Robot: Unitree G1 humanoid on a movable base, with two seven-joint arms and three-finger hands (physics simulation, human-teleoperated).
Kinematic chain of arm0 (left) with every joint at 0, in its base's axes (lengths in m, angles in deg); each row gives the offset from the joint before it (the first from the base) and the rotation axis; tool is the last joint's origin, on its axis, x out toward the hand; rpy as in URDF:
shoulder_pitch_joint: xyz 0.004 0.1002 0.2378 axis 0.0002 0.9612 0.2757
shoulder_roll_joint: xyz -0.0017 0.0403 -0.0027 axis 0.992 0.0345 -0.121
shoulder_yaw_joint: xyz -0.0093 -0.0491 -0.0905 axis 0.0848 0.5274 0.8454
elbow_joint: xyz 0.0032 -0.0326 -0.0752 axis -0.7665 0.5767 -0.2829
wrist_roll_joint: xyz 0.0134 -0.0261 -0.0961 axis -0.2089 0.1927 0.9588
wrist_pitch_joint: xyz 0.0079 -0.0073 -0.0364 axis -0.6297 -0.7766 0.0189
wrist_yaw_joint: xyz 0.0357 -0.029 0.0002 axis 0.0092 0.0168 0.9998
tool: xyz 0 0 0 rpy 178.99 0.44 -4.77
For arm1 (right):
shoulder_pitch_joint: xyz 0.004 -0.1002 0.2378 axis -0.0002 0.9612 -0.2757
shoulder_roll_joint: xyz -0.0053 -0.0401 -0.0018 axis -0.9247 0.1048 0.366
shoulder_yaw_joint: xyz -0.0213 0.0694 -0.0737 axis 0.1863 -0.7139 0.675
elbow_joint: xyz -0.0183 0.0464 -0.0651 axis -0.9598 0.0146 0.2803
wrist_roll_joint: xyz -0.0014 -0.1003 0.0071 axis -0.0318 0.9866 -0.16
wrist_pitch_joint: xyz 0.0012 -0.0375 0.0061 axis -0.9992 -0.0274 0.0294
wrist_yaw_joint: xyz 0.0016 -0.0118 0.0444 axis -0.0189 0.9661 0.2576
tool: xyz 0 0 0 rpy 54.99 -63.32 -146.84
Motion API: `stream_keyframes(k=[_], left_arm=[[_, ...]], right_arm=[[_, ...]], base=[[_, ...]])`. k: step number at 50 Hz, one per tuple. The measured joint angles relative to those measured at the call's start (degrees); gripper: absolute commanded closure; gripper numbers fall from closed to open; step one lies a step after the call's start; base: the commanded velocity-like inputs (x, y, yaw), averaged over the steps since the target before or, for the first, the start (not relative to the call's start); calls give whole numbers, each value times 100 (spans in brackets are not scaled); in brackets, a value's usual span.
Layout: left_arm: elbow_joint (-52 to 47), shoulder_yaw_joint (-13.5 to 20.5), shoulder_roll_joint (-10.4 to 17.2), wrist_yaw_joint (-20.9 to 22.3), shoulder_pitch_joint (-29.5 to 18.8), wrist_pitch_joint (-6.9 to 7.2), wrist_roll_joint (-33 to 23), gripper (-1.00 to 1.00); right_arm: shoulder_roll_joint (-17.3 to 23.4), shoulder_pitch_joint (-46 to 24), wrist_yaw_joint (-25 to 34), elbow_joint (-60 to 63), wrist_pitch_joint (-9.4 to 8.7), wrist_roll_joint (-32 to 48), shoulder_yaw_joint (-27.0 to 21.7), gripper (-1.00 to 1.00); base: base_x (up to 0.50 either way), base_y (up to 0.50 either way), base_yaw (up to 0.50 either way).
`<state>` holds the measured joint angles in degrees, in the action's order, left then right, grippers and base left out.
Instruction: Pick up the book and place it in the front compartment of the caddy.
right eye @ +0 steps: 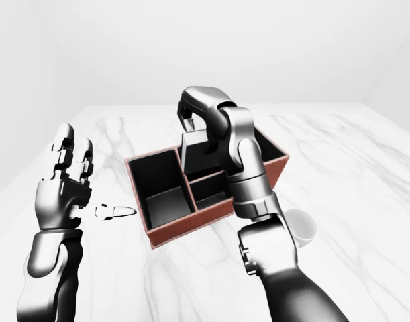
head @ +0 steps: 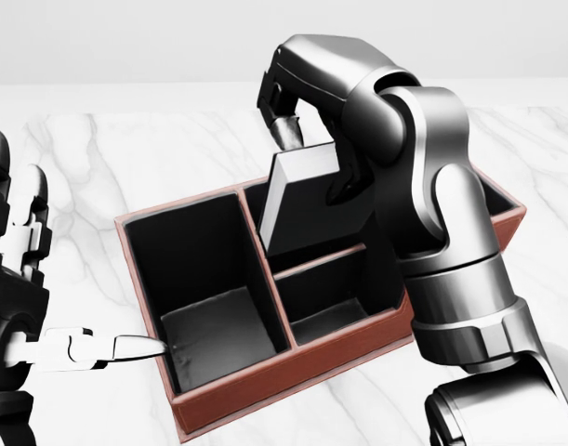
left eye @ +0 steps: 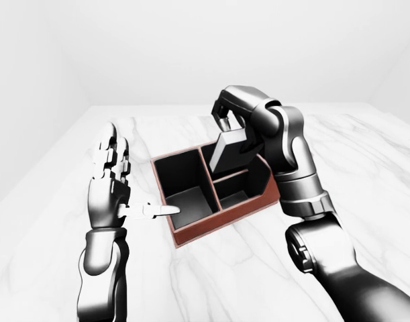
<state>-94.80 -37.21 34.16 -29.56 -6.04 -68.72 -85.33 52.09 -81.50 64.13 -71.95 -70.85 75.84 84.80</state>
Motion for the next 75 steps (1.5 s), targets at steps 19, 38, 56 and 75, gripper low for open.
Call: stream_keyframes(k=[19,38,56,75], left_arm=[[19,-16,-5,1,9,0,-2,-100],[3,-30,-10,3,18,0,-7,-100],[-17,-5,-4,3,0,0,15,-100],[25,-17,-5,-4,1,0,8,-100]], right_arm=[[18,-520,-426,-1326,0,-234,34,100],[36,-847,-1008,-2187,0,-321,79,100],[-45,-1021,-1321,-2592,0,-328,135,100],[-40,-1166,-1603,-2999,138,-274,159,100]], base=[[0,0,0],[0,0,0],[0,0,0],[0,0,0]])
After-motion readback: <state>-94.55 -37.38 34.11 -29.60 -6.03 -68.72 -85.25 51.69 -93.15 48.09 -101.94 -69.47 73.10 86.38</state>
